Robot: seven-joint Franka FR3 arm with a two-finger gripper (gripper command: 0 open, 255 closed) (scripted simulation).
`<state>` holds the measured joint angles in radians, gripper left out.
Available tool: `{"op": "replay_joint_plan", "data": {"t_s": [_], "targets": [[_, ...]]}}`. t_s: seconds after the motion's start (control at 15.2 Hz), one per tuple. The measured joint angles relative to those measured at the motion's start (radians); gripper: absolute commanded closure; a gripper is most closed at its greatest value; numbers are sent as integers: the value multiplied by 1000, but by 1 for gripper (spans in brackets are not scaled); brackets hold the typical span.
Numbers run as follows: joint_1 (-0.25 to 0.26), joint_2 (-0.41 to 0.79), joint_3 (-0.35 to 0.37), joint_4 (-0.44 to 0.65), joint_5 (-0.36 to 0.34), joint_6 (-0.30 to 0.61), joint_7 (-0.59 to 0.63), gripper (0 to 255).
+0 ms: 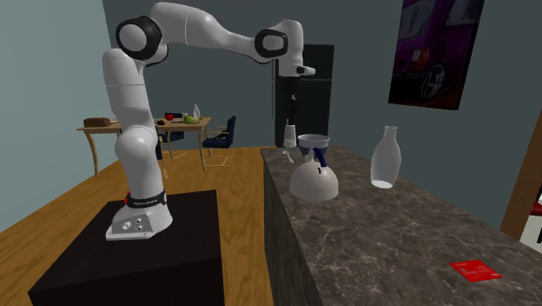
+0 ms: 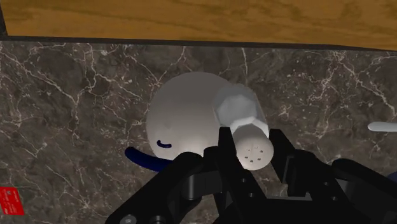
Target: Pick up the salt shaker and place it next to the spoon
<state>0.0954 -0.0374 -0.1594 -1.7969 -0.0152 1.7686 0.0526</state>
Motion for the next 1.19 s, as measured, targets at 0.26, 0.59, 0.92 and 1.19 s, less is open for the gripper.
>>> {"op": "replay_joint_plan", "data": {"t_s": [0.26,0.59,0.92,1.19], "targets": [[44,4,48,5,1,-3,92,255],[102,35,108,39,4,-8,209,255],[159,95,164,120,3,-29,322,255],[205,149,202,192,-2,-49,407,255]]}}
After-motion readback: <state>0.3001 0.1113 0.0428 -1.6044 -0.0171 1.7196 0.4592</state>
